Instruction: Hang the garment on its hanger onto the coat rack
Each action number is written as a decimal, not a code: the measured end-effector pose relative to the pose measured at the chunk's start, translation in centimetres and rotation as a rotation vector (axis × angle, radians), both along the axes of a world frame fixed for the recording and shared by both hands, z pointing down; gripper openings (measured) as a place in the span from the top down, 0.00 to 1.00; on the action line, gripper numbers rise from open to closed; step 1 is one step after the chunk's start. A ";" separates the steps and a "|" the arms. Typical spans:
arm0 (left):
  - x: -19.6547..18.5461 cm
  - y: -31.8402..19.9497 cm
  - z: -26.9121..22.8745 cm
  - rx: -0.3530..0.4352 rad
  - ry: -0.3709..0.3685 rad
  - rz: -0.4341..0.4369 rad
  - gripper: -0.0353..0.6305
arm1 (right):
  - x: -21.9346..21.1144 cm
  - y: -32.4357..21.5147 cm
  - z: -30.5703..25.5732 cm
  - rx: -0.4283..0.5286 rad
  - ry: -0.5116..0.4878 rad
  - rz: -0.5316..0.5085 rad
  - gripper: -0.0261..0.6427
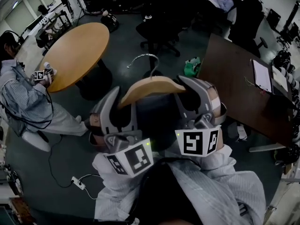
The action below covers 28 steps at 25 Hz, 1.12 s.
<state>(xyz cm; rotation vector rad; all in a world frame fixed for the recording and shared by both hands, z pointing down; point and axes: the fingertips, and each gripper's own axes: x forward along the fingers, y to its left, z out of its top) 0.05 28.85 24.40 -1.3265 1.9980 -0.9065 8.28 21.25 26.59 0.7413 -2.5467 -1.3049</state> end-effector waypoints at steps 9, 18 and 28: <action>-9.7 -8.1 2.1 -0.013 -0.013 0.069 0.77 | -9.1 -7.4 2.4 -0.028 0.008 0.083 0.86; -18.9 -21.1 0.3 0.009 -0.012 0.093 0.77 | -18.1 -20.3 0.4 0.013 -0.020 0.108 0.86; -26.8 -36.1 -1.0 0.054 0.009 0.137 0.77 | -25.6 -34.9 -1.5 0.060 -0.013 0.164 0.86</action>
